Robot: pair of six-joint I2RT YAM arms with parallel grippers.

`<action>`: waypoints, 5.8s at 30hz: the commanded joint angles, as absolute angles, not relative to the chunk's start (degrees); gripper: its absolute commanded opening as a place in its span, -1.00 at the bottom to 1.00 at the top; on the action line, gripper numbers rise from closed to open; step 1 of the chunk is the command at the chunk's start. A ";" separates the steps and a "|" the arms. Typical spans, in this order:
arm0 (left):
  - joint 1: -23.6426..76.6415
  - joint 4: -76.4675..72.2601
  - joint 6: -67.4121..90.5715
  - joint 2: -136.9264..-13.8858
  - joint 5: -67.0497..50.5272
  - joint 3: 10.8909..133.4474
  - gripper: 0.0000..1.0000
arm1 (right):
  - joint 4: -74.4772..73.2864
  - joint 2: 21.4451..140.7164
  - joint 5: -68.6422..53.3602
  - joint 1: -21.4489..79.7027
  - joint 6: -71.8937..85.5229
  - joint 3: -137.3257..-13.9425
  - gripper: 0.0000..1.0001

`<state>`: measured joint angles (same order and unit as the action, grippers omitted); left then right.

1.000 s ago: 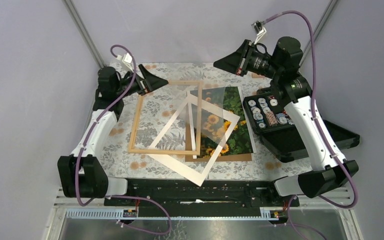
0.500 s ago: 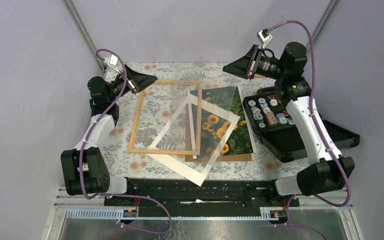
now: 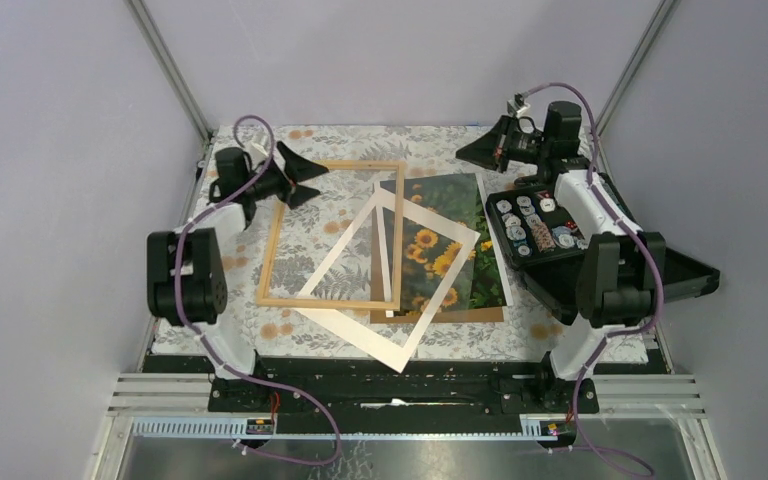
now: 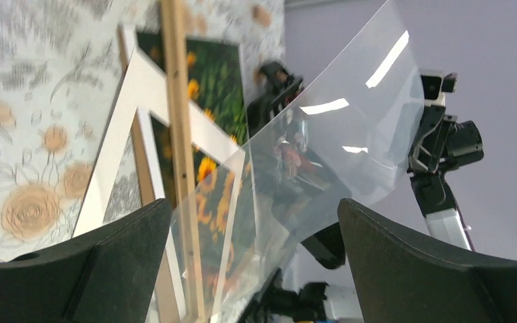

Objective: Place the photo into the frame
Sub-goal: Move the photo frame to the center of the board, then place the photo frame item in the photo frame.

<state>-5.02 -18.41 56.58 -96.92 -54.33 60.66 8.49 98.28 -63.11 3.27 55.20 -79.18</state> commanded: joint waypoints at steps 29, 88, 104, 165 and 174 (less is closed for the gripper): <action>9.40 -17.77 58.33 -111.90 -36.89 51.17 0.89 | 13.71 110.33 -36.52 5.22 56.20 -67.91 0.19; -11.26 18.73 39.67 -94.14 -32.04 76.71 0.92 | 9.11 82.29 -25.41 24.98 45.08 -66.31 -1.00; -12.86 26.15 38.35 -87.27 -25.61 93.80 0.96 | 25.18 106.21 -32.83 33.78 70.84 -90.56 -1.00; -15.01 14.59 38.67 -114.73 -25.31 80.89 0.89 | 50.69 125.90 -17.32 32.97 72.12 -71.37 -1.00; -14.97 14.05 39.83 -117.61 -26.24 80.55 0.89 | 50.45 127.06 -19.93 31.88 72.73 -71.38 -1.00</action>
<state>-14.70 16.75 39.07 -117.19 -24.38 80.93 47.27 127.68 -18.20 32.84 73.82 -71.40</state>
